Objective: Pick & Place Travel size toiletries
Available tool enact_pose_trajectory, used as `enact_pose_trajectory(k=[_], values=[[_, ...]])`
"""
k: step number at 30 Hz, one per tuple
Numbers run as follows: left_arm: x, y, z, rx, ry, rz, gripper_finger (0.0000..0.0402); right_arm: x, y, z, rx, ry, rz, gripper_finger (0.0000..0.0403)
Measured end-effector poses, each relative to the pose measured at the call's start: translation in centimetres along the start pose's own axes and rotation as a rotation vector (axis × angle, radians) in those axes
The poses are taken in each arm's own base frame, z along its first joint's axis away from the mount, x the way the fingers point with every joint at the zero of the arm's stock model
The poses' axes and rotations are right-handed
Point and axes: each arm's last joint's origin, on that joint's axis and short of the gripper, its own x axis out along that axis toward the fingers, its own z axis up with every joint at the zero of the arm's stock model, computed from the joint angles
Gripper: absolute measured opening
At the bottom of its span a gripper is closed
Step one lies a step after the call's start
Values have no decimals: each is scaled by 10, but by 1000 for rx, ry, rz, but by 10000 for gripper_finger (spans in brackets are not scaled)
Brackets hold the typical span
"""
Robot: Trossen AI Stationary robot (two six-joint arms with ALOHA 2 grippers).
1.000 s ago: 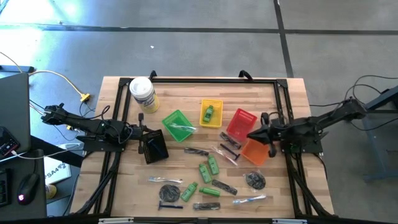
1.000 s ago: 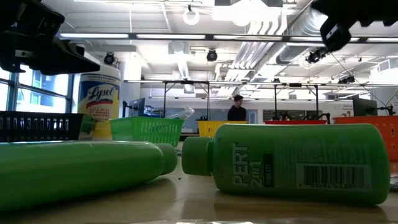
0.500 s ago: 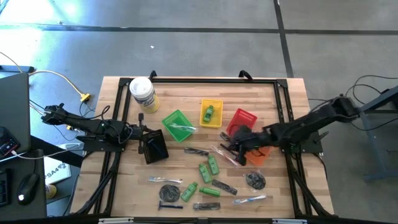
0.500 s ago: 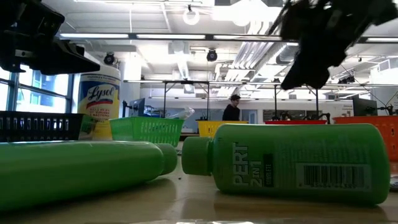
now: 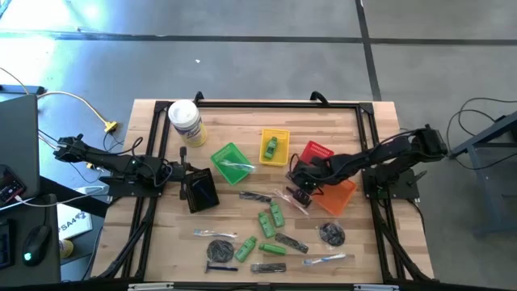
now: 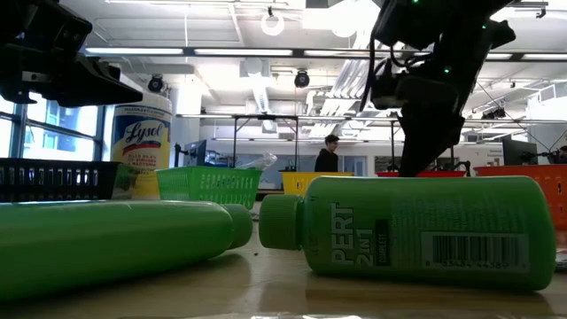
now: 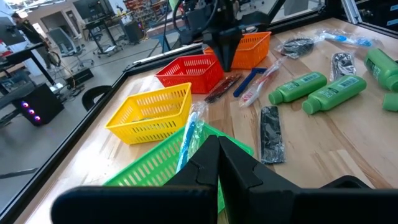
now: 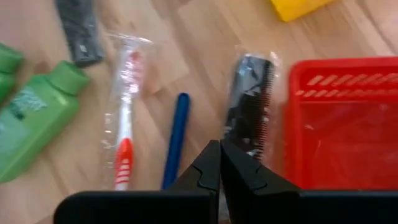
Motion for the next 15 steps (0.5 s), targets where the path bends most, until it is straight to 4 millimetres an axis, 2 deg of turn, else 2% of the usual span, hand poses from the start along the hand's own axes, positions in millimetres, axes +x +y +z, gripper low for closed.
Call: enact_pose_trajectory(k=[15], values=[[0,0,0,3,-1,-1,0,3,-30,9,66,41,-126,3]])
